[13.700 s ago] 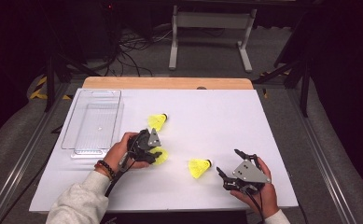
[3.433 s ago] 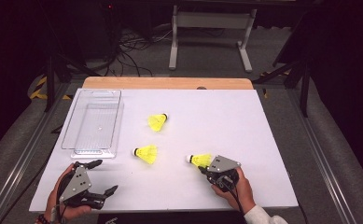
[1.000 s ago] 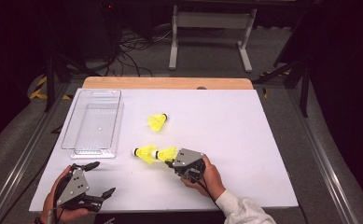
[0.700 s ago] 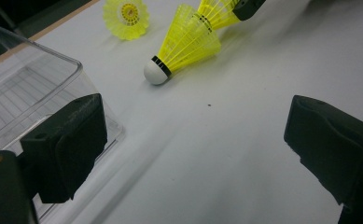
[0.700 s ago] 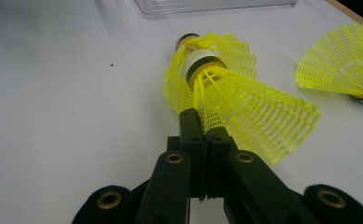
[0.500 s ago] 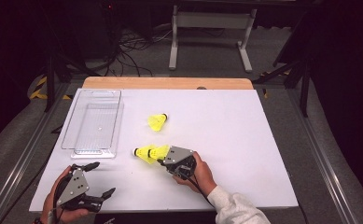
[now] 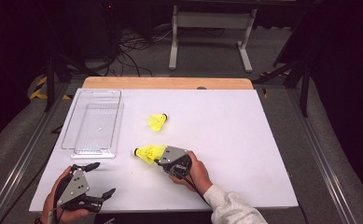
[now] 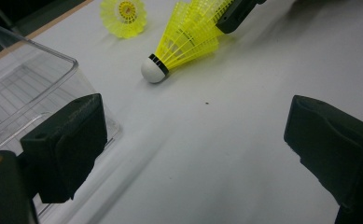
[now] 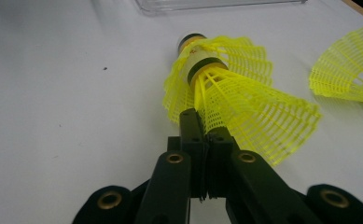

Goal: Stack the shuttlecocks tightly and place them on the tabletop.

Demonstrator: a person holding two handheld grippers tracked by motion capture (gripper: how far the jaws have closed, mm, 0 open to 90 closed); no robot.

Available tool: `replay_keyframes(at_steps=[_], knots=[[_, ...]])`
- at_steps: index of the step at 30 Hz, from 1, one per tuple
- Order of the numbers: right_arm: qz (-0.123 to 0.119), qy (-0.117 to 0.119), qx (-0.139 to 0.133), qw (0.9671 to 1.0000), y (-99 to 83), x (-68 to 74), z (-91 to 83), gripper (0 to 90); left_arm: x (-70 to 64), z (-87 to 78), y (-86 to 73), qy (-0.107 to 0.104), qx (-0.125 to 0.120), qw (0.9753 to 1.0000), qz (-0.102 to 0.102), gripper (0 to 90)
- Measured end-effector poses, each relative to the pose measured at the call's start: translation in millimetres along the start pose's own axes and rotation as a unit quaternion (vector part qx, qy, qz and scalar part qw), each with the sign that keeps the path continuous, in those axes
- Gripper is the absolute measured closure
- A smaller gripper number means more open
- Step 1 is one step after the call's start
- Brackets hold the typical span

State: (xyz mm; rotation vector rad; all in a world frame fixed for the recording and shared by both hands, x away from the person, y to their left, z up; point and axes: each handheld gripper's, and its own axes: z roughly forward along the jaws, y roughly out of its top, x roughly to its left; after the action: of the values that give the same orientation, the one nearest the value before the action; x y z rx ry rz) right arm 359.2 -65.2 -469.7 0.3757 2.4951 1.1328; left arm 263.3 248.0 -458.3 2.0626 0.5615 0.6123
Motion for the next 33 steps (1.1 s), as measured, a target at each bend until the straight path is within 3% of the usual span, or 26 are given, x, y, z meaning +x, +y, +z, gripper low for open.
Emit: replay_keyframes(at_steps=[19,24,33], knots=[[-0.006,-0.002,0.008,0.9999,1.3,2.3,10.1,82.1,-0.4,0.6,0.1,-0.002,0.003,1.0,0.002,7.1],[0.003,0.0,0.006,1.0,0.8,0.5,6.5,75.7,-0.5,-0.1,0.0,-0.002,0.002,1.0,0.001,7.1],[0.014,-0.004,-0.004,0.9999,0.9,-3.0,-7.3,73.1,-0.7,-0.7,0.4,0.0,0.001,1.0,0.001,7.1]])
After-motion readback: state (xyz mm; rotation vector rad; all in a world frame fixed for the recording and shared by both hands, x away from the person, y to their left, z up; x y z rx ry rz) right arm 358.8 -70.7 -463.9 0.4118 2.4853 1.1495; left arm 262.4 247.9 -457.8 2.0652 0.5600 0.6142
